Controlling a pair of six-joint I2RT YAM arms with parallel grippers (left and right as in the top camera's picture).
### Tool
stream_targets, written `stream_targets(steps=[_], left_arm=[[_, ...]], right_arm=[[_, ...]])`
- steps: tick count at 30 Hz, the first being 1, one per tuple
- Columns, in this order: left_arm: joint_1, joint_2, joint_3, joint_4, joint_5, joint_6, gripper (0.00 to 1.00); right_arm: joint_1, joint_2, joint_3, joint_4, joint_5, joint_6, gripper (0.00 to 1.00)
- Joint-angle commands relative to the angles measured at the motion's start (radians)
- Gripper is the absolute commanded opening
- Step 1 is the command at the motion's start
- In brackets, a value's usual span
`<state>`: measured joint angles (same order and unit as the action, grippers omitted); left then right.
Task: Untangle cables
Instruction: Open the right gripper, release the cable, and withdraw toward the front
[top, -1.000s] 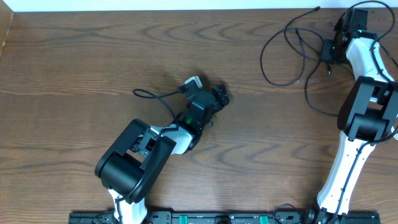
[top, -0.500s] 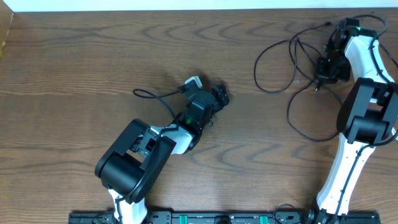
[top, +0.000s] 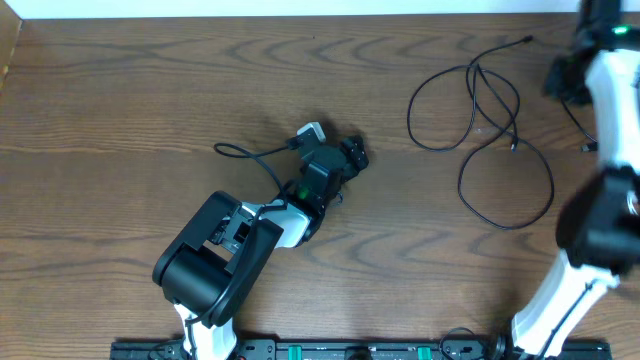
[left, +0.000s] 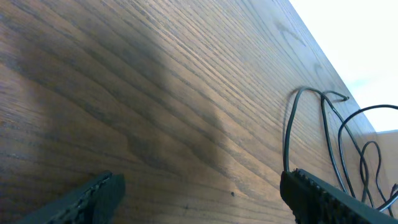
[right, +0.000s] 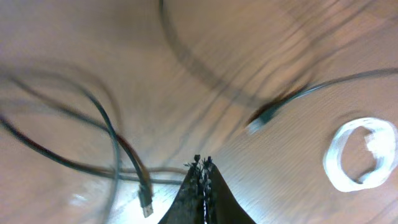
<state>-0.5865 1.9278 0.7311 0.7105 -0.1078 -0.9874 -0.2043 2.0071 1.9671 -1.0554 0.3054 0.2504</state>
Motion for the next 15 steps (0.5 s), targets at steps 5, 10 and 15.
stream_targets(steps=[5, 10, 15], left_arm=[[0.008, 0.066, -0.059, -0.078, -0.017, -0.002, 0.89], [0.008, 0.066, -0.059, -0.078, -0.017, -0.002, 0.89], [0.022, 0.049, -0.06, -0.077, 0.136, 0.053, 0.89]], right_arm=[[0.01, -0.33, 0.014, 0.131, -0.139, 0.052, 0.05], [0.01, -0.434, 0.014, 0.236, -0.439, 0.053, 0.14], [0.01, -0.474, 0.014, 0.231, -0.597, 0.052, 0.12]])
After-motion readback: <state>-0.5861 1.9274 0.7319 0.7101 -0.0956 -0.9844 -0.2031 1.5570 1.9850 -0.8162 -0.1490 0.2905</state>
